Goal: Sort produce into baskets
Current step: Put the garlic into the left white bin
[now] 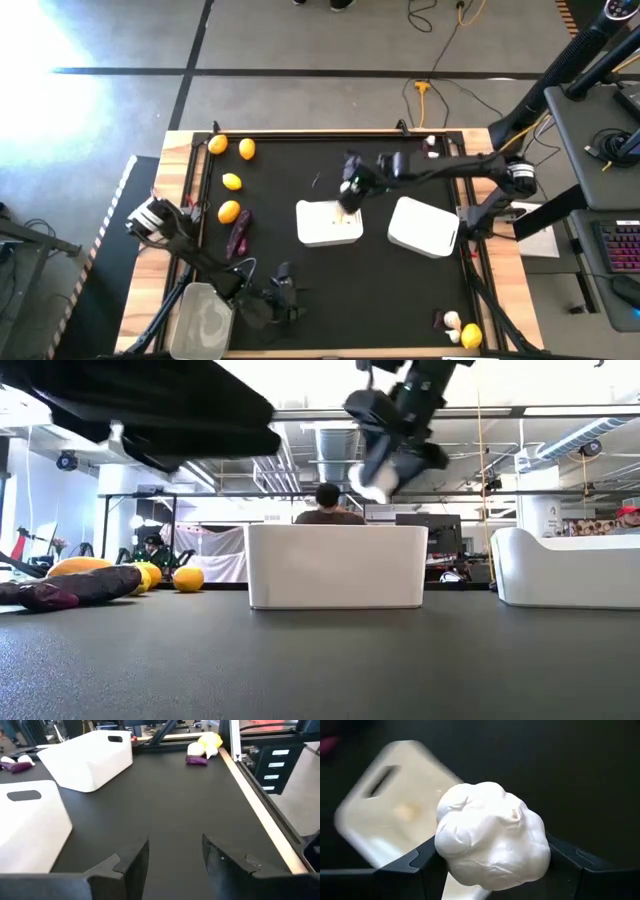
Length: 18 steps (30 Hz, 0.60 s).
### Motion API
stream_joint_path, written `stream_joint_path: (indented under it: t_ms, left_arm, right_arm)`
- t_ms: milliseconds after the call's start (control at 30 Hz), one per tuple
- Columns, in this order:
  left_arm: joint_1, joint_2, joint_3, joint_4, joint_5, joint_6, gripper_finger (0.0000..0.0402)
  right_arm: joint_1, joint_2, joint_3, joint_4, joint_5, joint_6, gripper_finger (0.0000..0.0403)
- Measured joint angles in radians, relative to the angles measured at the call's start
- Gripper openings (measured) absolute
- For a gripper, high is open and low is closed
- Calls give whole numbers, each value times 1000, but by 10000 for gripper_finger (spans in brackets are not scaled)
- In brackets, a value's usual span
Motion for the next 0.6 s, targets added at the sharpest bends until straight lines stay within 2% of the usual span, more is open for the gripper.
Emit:
stream_joint_path:
  t_ms: [167, 333, 600]
  left_arm:
    - [-36, -38, -2, -40, -34, -20, 166]
    - [-76, -28, -2, -34, -33, 6, 166]
    - [-89, -24, -2, -21, -58, 21, 166]
  right_arm:
    - [61, 82, 8, 151, -1, -79, 233]
    - [59, 170, 38, 162, -18, -207, 247]
    - [70, 310, 63, 182, -51, -305, 254]
